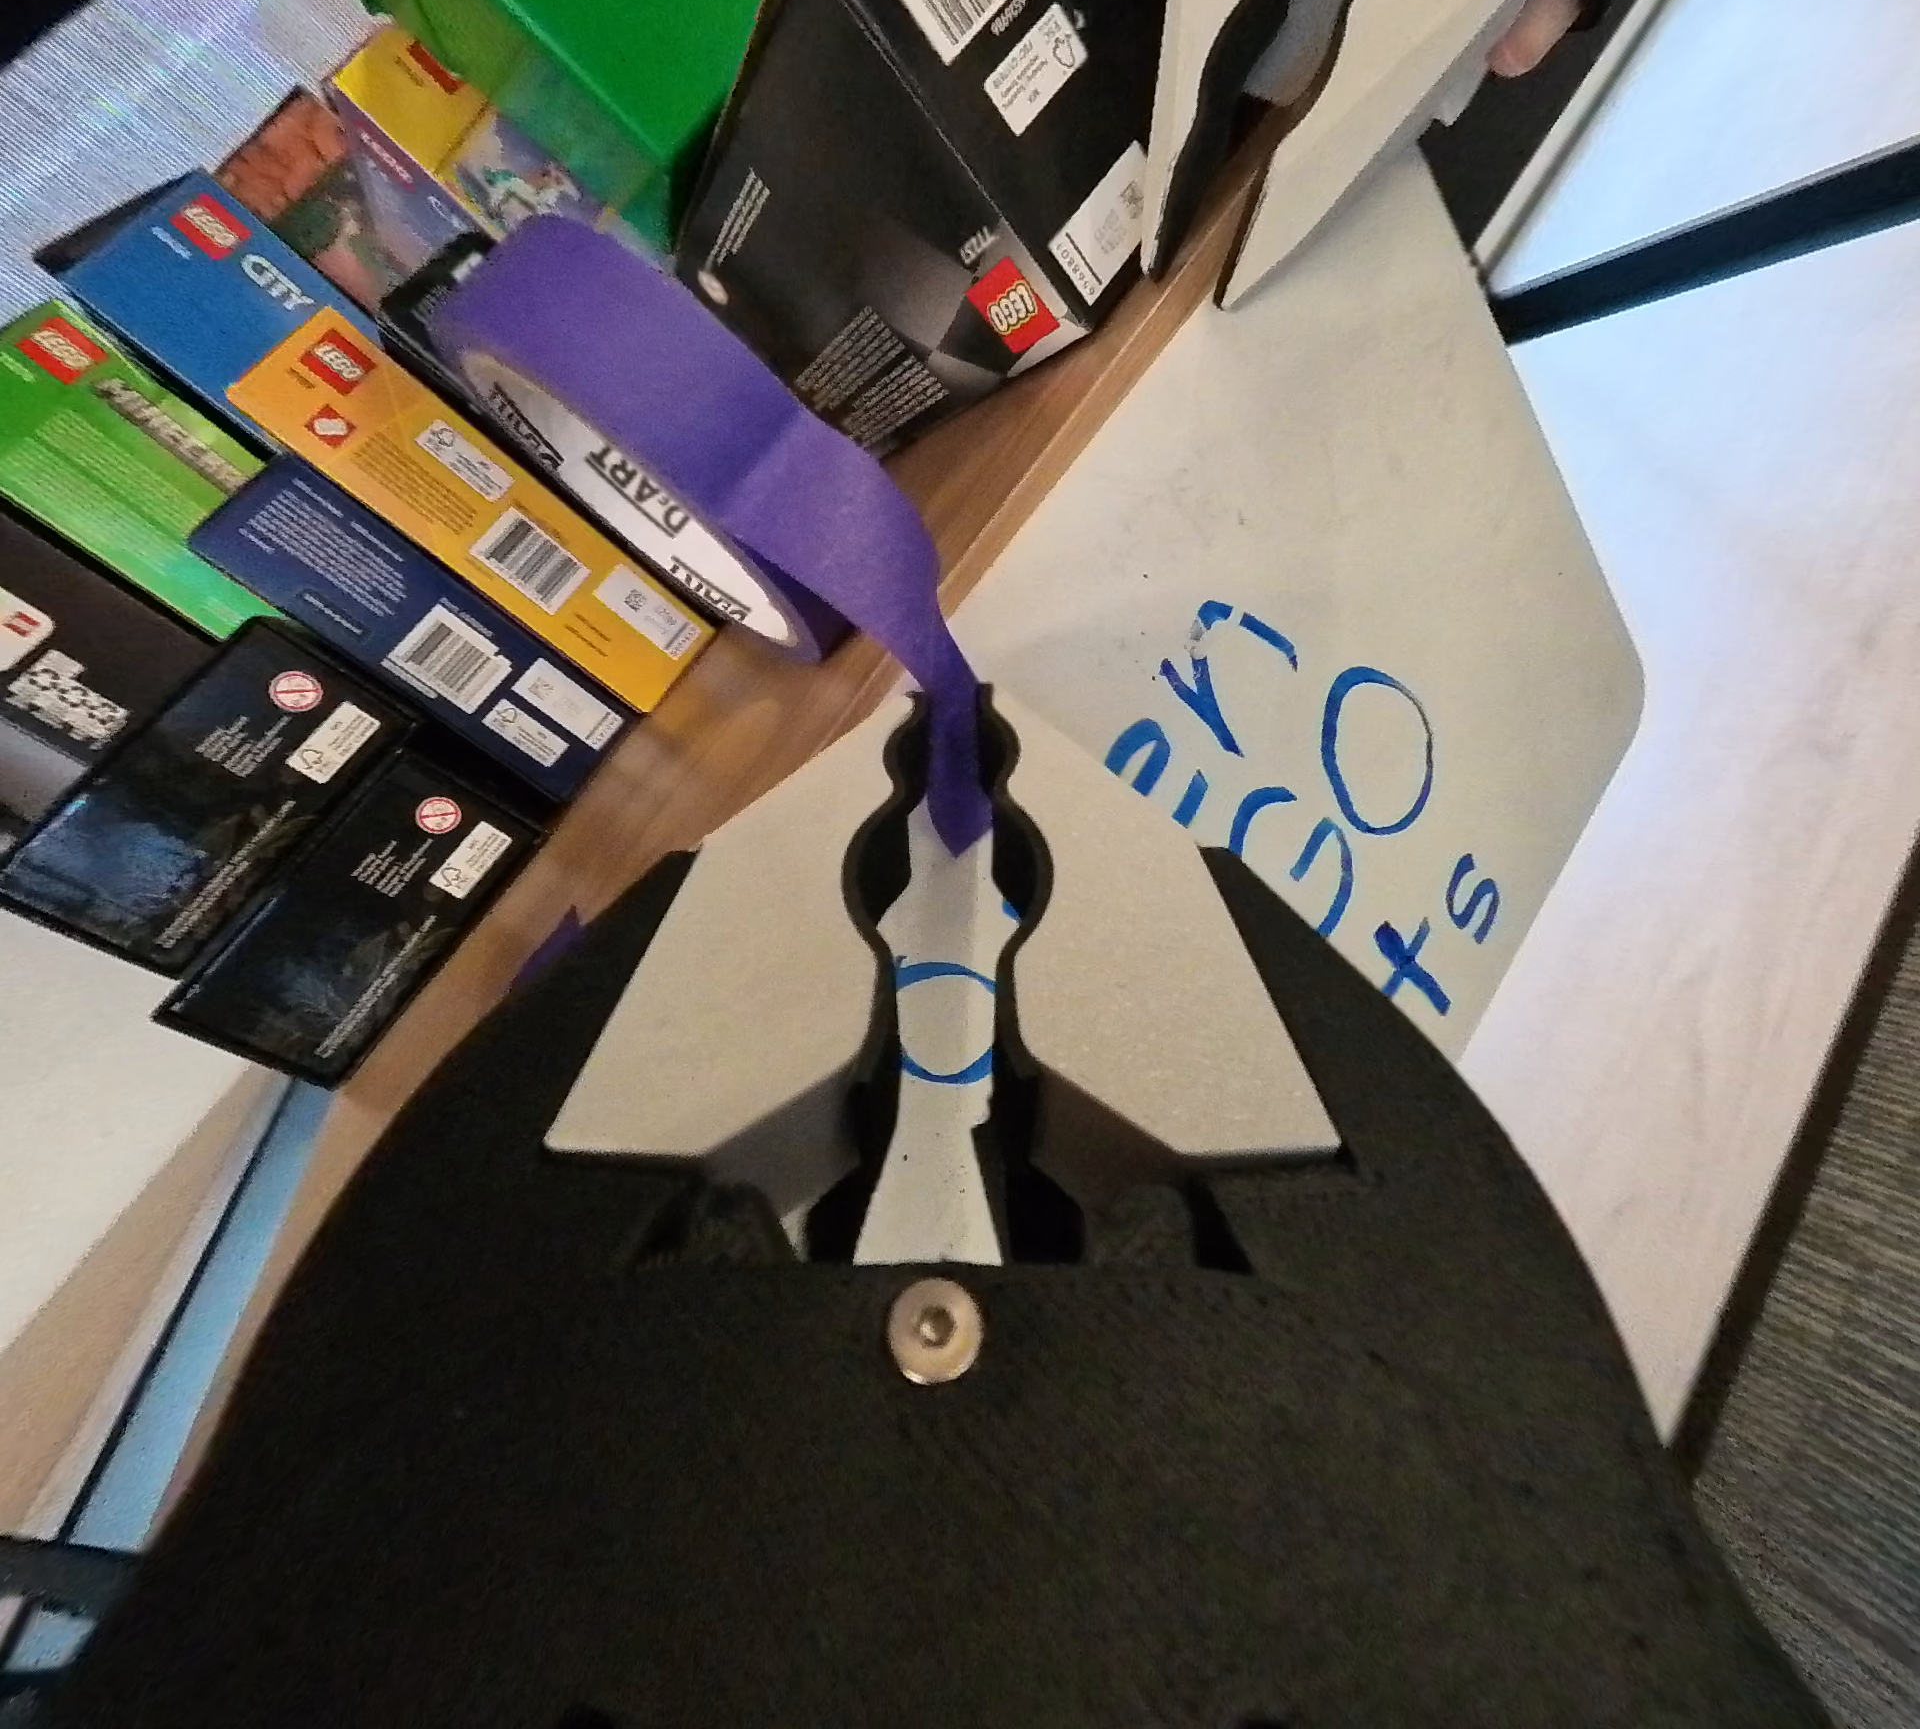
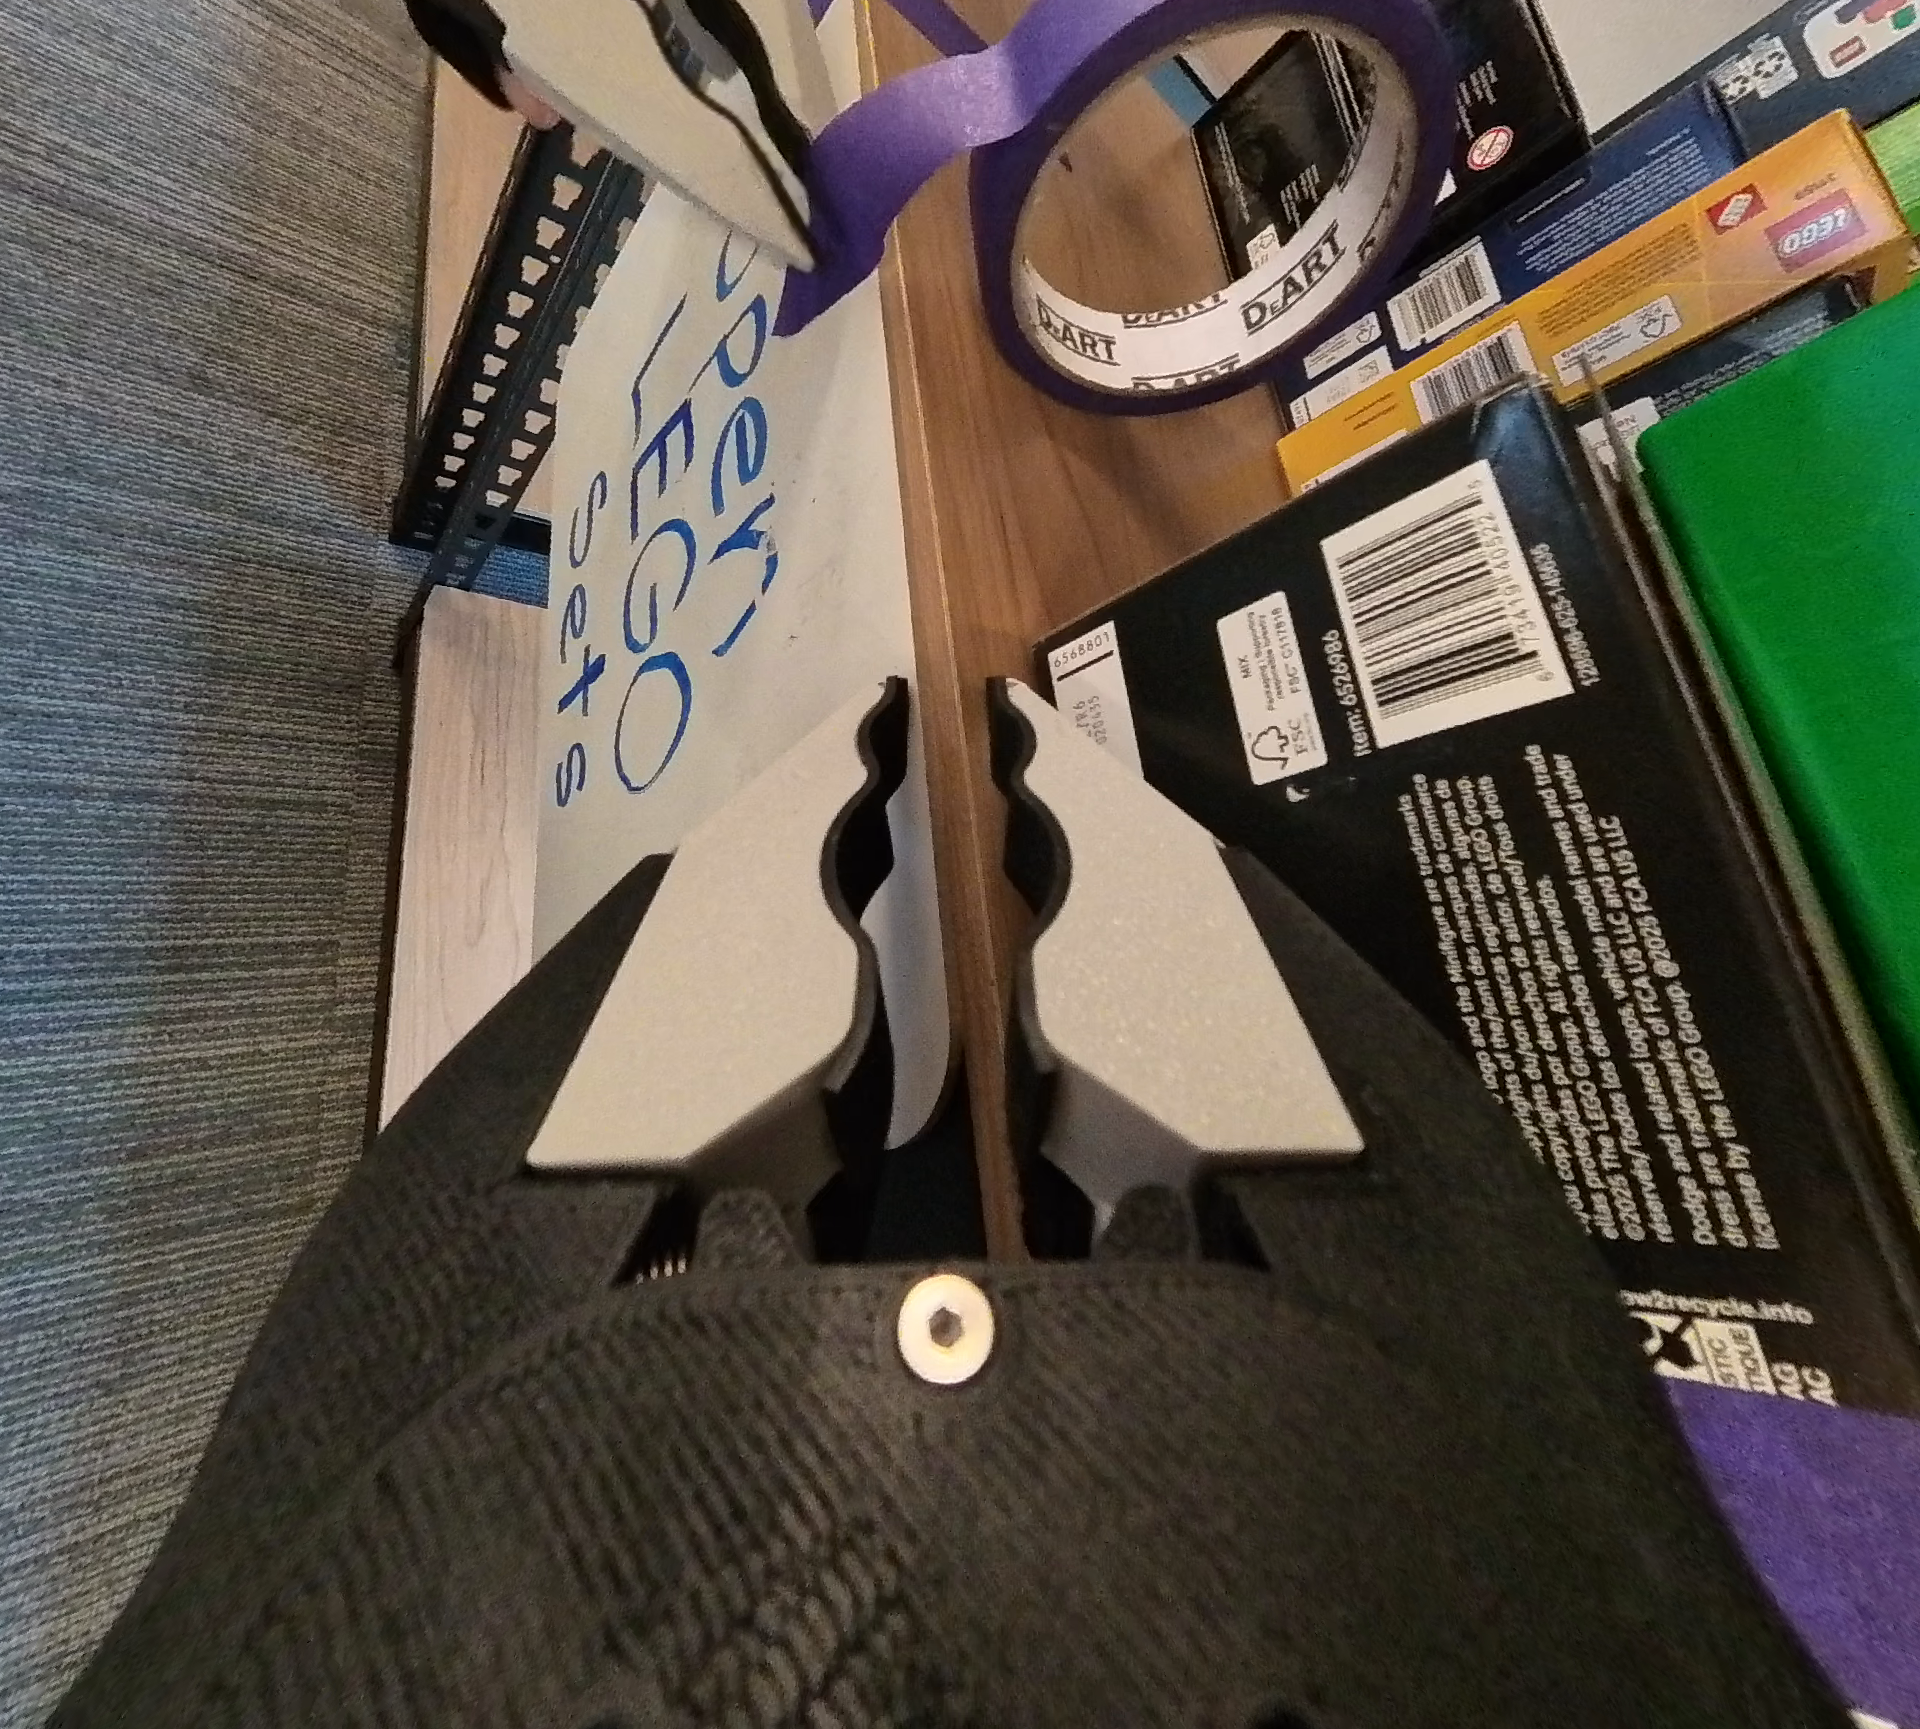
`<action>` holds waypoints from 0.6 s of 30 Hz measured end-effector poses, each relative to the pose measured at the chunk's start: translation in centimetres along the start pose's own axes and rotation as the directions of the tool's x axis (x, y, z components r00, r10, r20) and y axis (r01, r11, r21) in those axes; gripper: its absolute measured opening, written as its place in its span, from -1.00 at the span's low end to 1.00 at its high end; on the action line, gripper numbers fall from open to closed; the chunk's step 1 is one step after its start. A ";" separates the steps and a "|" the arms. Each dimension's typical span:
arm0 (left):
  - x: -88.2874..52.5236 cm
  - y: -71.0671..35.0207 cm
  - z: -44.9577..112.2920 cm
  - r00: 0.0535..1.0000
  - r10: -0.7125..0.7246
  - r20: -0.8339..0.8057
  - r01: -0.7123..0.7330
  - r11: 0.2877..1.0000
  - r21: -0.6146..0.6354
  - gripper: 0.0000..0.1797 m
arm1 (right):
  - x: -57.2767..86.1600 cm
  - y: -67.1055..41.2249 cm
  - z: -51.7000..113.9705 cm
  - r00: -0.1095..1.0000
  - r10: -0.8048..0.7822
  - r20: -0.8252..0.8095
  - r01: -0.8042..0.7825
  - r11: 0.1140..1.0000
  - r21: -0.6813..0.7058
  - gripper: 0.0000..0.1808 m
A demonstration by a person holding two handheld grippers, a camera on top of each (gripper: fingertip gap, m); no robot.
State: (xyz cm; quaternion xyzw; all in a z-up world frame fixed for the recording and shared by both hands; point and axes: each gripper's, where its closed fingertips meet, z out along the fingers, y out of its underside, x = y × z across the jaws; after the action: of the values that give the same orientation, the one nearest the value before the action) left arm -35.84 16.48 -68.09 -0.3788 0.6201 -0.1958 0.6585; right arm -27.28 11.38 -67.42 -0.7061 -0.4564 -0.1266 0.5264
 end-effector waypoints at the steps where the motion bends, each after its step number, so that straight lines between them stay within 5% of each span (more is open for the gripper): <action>1: 0.1 0.0 0.0 1.000 0.016 0.013 -0.016 1.000 0.001 -0.92 | 0.0 0.0 0.0 1.000 -0.001 0.000 0.001 1.000 0.000 -0.83; 18: 0.4 0.3 0.0 0.979 0.153 0.134 -0.157 0.988 0.015 -0.80 | 0.0 0.0 0.0 1.000 0.000 0.002 0.000 1.000 0.002 -0.83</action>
State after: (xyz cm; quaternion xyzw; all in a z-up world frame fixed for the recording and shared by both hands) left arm -35.87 16.39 -68.53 -0.3332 0.6001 -0.1261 0.7162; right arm -27.28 11.36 -67.43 -0.7056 -0.4572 -0.1255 0.5266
